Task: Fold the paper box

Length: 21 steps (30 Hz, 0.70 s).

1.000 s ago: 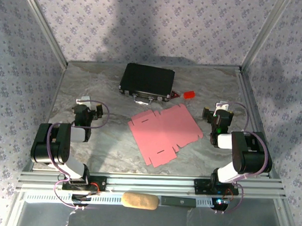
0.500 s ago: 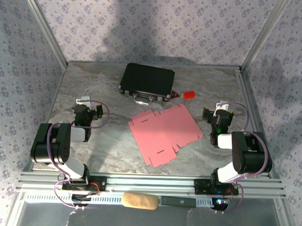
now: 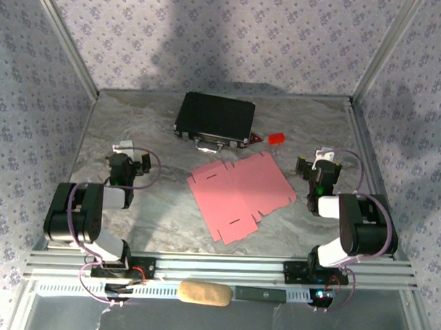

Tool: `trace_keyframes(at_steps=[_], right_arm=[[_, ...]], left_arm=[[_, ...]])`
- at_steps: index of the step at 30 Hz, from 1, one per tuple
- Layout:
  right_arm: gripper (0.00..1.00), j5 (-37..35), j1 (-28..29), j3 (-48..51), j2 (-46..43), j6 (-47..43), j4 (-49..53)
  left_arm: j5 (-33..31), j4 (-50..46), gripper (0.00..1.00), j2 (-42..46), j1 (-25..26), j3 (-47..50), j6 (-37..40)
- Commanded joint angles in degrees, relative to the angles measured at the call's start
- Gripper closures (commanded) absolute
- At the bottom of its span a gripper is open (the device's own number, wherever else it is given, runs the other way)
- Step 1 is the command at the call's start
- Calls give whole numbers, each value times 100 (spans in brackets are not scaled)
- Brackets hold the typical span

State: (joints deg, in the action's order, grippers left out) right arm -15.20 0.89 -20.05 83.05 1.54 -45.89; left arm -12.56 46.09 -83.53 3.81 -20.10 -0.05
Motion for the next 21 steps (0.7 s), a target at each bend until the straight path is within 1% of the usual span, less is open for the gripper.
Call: trace_keyframes(at_steps=[1, 3, 4, 5, 6, 7, 8, 9, 10, 11, 12, 13, 14, 15, 16, 17, 18, 20, 21], right_arm=[[1, -715, 182, -98, -1261, 247, 1214], [1, -566, 340, -669, -2453, 393, 2780], [1, -472, 513, -1106, -3100, 496, 3681], [1, -414, 658, -1624, -3596, 883, 4477], [1, -392, 693, -2068, -3955, 1518, 5211], [1, -420, 663, -2585, -4230, 2552, 6329], [1, -661, 628, -3006, -4417, 4033, 7646], [1, -231, 557, -3114, -4609, 4589, 8316], [1, 452, 414, -3154, -4744, 4127, 8117], [1, 1338, 339, -3275, -4796, 3650, 7958], [1, 1712, 405, -3491, -4725, 3754, 8455], [1, 1797, 578, -3601, -4621, 3904, 8926], [1, 1760, 927, -3584, -4515, 4066, 9289], [6, 1622, 1365, -3409, -4455, 4137, 9489], [11, 1412, 1770, -3295, -4401, 4166, 9599], [17, 1187, 2225, -3180, -4323, 4198, 9678], [20, 1004, 2649, -3044, -4277, 4239, 9655], [21, 810, 3277, -2722, -4232, 4397, 9409], [20, 857, 3486, -2502, -4175, 4478, 9110]], left_arm=[[-911, -392, 0, 1462, 1008, 27, 781], [-1128, -1412, 0, 2401, 1701, -449, 795], [-1264, -2410, 0, 2822, 2038, -927, 595], [-1214, -3710, 0, 3170, 2248, -1543, -71], [-1103, -4846, 0, 3356, 2237, -2093, -1006], [-1252, -5919, 0, 3503, 2175, -2563, -2323], [-1530, -6852, 0, 3626, 2107, -2804, -3634], [-922, -7123, 0, 3726, 1876, -2865, -4127], [75, -6984, 0, 3746, 1694, -2811, -4199], [878, -6974, 0, 3651, 1679, -2821, -4388], [1120, -7230, 6, 3503, 1948, -2884, -4688], [892, -7543, 10, 3390, 2393, -2916, -4979], [525, -7810, 15, 3315, 2956, -2828, -5335], [219, -7891, 16, 3291, 3483, -2640, -5762], [111, -7740, 17, 3322, 3866, -2385, -6068], [94, -7421, 22, 3357, 4178, -2070, -6359], [36, -7179, 24, 3362, 4490, -1827, -6636], [-127, -6964, 26, 3260, 4928, -1549, -7043], [-114, -6885, 26, 3140, 5060, -1466, -7194]])
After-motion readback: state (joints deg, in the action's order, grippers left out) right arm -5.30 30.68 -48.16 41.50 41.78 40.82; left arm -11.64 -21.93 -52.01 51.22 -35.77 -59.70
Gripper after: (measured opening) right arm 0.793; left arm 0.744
